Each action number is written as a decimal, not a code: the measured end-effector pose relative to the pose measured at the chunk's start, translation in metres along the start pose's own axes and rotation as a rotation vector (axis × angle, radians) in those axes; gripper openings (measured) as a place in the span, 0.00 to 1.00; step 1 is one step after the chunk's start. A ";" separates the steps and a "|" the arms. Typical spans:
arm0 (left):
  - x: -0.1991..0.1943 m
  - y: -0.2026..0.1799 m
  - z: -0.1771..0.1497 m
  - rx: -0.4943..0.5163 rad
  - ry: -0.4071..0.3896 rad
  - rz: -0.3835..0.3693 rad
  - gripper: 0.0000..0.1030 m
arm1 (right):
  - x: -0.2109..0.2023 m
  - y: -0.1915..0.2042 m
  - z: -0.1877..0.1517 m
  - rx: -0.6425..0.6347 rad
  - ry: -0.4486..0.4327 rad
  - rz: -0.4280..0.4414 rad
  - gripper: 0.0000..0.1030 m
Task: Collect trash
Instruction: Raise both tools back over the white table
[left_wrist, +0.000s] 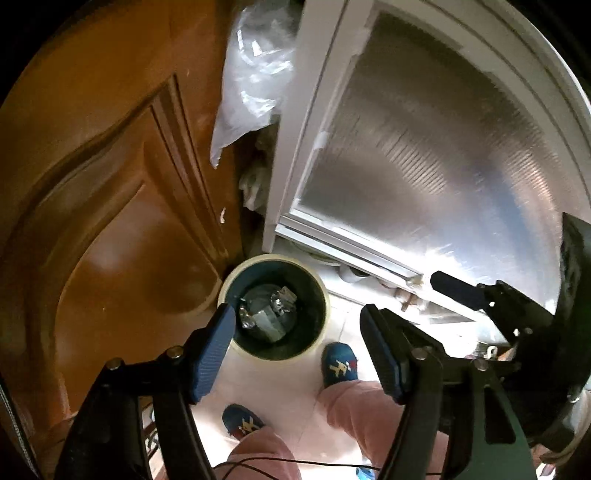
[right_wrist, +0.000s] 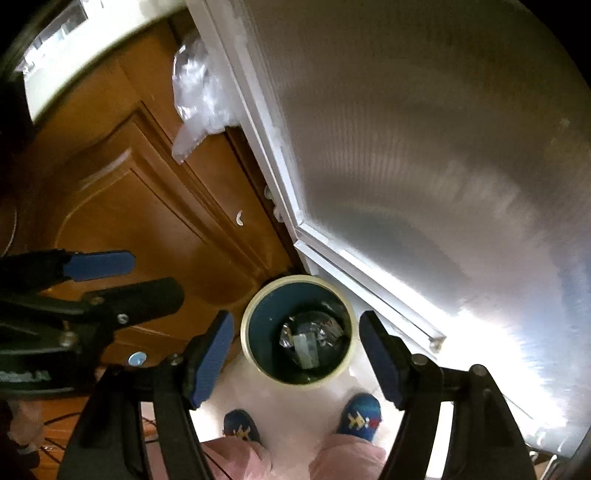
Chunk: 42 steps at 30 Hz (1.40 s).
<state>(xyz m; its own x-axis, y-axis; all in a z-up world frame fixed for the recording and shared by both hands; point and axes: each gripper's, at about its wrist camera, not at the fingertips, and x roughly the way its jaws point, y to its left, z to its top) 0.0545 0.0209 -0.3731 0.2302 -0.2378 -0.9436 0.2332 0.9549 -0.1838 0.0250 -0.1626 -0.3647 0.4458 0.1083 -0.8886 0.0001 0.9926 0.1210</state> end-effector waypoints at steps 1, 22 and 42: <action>-0.006 -0.003 0.001 -0.001 0.000 -0.004 0.66 | -0.008 -0.001 0.001 0.000 0.002 -0.005 0.69; -0.224 -0.053 0.075 0.033 -0.274 -0.018 0.67 | -0.213 0.022 0.097 -0.150 -0.142 -0.068 0.69; -0.242 -0.084 0.174 -0.016 -0.391 0.069 0.67 | -0.239 -0.028 0.213 -0.212 -0.294 -0.087 0.69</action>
<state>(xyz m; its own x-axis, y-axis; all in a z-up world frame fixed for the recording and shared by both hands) 0.1432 -0.0329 -0.0811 0.5880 -0.2198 -0.7784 0.1906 0.9729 -0.1308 0.1086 -0.2281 -0.0612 0.6903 0.0339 -0.7227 -0.1223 0.9900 -0.0705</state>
